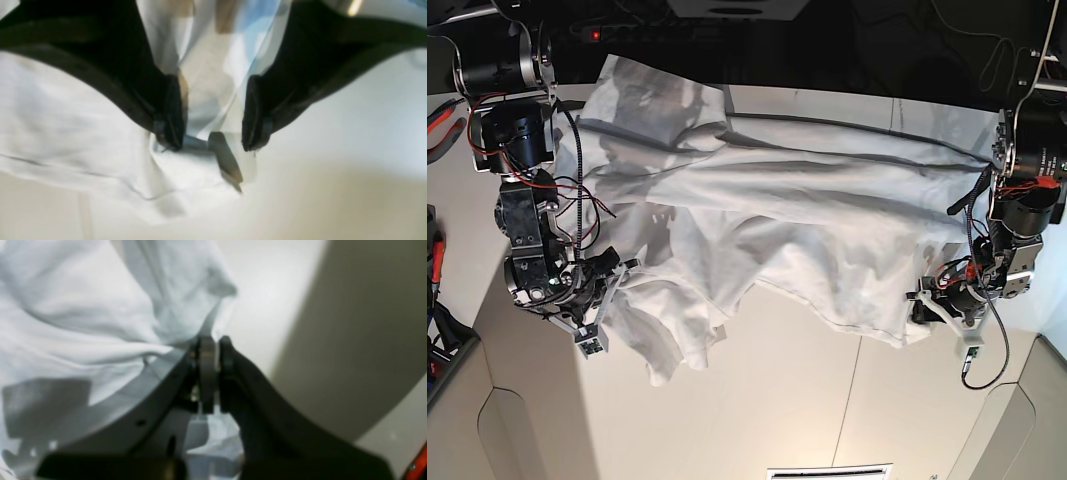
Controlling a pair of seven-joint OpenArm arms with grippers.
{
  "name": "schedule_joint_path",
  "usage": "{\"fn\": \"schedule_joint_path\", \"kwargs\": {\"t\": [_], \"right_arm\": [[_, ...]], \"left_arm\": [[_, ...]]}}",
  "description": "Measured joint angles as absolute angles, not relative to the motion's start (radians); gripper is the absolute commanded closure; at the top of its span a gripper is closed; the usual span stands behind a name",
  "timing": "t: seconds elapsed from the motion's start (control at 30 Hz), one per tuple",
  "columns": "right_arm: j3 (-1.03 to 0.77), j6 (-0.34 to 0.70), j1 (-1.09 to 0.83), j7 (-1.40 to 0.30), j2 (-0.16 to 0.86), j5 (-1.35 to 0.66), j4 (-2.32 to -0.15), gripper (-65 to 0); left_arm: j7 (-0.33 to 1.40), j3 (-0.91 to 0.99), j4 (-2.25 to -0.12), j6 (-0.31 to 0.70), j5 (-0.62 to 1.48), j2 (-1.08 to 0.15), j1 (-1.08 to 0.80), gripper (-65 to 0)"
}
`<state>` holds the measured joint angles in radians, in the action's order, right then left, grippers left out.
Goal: Layout the t-shirt on the table in an organized manner, then fold the t-shirt properly
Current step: 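Release with the left gripper and grasp the shirt's opposite side edge, then fold the grasped side over with both grippers into a long strip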
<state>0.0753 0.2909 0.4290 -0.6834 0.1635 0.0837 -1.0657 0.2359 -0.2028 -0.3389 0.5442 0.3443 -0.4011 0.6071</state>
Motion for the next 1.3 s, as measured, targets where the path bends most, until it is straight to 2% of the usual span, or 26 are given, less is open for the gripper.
{"fn": "schedule_joint_path", "kwargs": {"t": [0.13, 0.3, 0.53, 0.77, 0.9, 1.07, 1.3], "right_arm": [[0.075, 0.291, 0.429, -0.683, 0.163, 0.084, -1.066, 0.0], [0.075, 0.29, 0.429, -0.683, 0.163, 0.084, -1.066, 0.0], [0.039, 0.272, 0.427, -0.731, 0.163, 0.106, -1.067, 0.0], [-0.037, 0.272, 0.426, -0.749, 0.163, 0.056, -1.099, 0.0], [-0.044, 0.328, 0.426, -0.81, 0.163, -0.053, -1.185, 0.0], [-0.044, 0.346, 0.402, -0.896, 0.164, -0.113, -1.353, 0.0], [-0.046, 0.348, 0.287, -0.93, 0.163, -0.116, -1.575, 0.0]], "left_arm": [[0.261, -0.203, -0.36, 0.579, 0.372, -0.393, 0.601, -0.4], [0.286, -0.203, -0.403, 0.581, 0.379, -0.396, 0.59, 0.0], [0.319, -0.202, -0.472, 0.585, 0.511, -0.458, 0.577, 0.0], [0.369, -0.019, -0.472, 0.588, 0.55, -0.499, 0.537, 0.0], [0.472, 0.084, -0.472, 0.682, 0.667, -0.508, 0.521, 0.0], [0.554, 0.146, -0.472, 0.683, 0.793, -0.534, 0.512, 0.0], [0.701, 0.152, -0.472, 0.682, 0.976, -0.605, 0.512, 0.0]]}}
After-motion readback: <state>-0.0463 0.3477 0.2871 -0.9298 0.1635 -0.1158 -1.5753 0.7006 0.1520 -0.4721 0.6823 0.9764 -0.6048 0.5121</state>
